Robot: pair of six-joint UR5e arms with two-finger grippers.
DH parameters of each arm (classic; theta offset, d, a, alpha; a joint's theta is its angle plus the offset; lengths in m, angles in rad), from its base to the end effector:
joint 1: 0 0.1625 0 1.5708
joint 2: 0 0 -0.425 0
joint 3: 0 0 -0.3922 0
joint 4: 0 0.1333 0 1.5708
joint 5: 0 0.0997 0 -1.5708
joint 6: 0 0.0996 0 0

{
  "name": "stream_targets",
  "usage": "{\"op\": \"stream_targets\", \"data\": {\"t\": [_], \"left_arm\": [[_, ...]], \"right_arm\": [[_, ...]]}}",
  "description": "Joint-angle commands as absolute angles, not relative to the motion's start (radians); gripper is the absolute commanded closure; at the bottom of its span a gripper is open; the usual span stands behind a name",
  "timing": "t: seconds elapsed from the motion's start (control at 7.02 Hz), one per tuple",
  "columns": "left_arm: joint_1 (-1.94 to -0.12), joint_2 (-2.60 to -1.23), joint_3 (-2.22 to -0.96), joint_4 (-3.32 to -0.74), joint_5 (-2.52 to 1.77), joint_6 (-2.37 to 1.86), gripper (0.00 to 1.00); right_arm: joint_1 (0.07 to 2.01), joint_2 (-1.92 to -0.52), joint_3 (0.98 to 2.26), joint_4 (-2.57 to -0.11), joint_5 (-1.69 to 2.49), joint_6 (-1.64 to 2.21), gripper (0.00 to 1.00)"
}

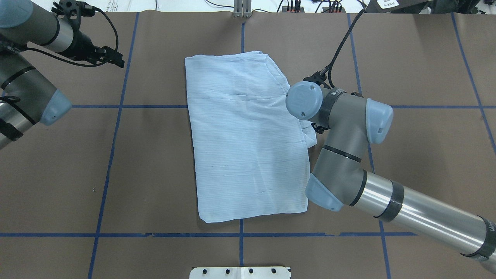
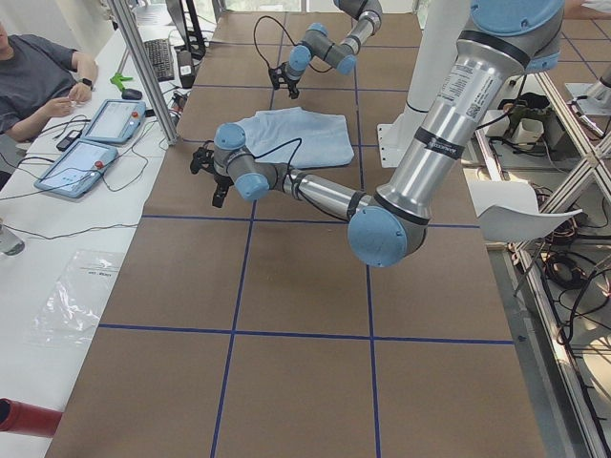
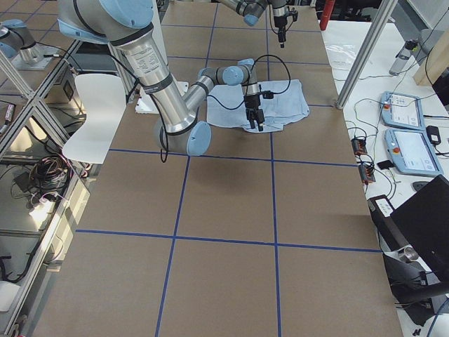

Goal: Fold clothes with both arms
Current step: 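Move the left gripper to the shirt's near edge while the right gripper withdraws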

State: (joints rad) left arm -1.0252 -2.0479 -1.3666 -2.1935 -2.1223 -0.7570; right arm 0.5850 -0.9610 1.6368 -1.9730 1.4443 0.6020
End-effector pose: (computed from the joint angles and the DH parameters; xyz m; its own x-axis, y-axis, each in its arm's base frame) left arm 0.2946 -0.6416 0.4095 0.5977 0.2085 -0.7741 0.1185 0.9320 0.3425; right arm -0.4798 -0.4927 0.3338 0.9295 -0.3651 0.0529 0.3353 0.8959 0.2915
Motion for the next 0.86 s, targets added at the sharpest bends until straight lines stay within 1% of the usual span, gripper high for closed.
{"op": "stream_targets", "data": {"t": [0.0,0.14,0.29,0.43,0.71], "left_arm": [[-1.003,-2.046,-1.396,-2.188,-2.123,-0.773,0.0],[-0.961,-2.03,-1.437,-2.189,-2.123,-0.843,0.0],[-0.903,-1.984,-1.539,-2.184,-2.122,-0.914,0.0],[-0.835,-1.935,-1.627,-2.184,-2.12,-1.011,0.0],[-0.665,-1.876,-1.797,-2.183,-2.079,-1.258,0.0]], "right_arm": [[0.632,-0.985,1.657,-1.777,1.615,0.642,0.0],[0.652,-0.985,1.661,-1.708,1.717,0.702,0.0],[0.658,-1.03,1.701,-1.631,1.779,0.8,0.0],[0.658,-1.142,1.756,-1.468,1.816,0.887,0.0],[0.657,-1.331,1.819,-1.161,1.868,1.082,0.0]]}}
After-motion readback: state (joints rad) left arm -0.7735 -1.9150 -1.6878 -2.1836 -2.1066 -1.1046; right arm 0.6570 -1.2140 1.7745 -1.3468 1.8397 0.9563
